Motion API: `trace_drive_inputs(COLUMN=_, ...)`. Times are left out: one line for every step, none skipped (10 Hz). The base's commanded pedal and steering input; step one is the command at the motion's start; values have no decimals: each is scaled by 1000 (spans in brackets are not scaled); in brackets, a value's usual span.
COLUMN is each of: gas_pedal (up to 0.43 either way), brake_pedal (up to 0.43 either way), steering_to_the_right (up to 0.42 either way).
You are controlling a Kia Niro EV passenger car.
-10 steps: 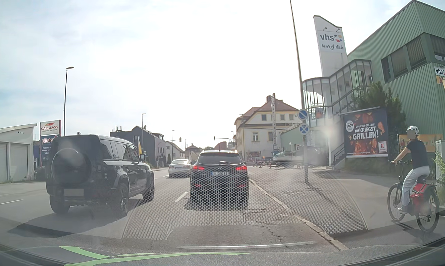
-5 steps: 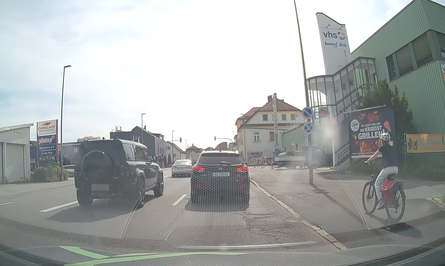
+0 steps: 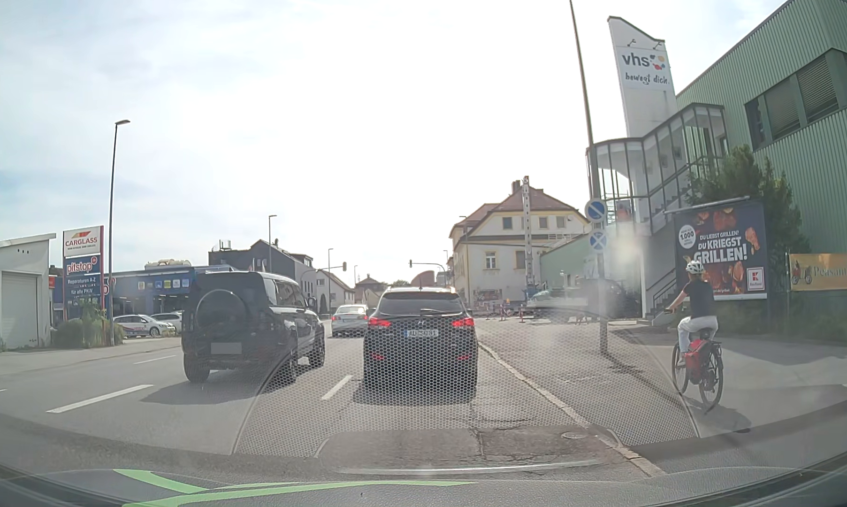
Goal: Follow the waypoints while adhering to traffic rules and regulations
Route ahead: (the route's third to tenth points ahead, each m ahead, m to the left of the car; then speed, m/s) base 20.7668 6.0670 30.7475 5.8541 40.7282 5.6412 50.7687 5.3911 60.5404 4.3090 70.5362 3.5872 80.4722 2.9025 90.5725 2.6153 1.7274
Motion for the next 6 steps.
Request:
trace_drive_inputs(gas_pedal=0, brake_pedal=0, steering_to_the_right=-6)
trace_drive_inputs(gas_pedal=0, brake_pedal=0, steering_to_the_right=-5)
trace_drive_inputs(gas_pedal=0, brake_pedal=0, steering_to_the_right=-4)
trace_drive_inputs(gas_pedal=0, brake_pedal=0, steering_to_the_right=-4)
trace_drive_inputs(gas_pedal=0, brake_pedal=0, steering_to_the_right=-2)
trace_drive_inputs(gas_pedal=0, brake_pedal=0, steering_to_the_right=0)
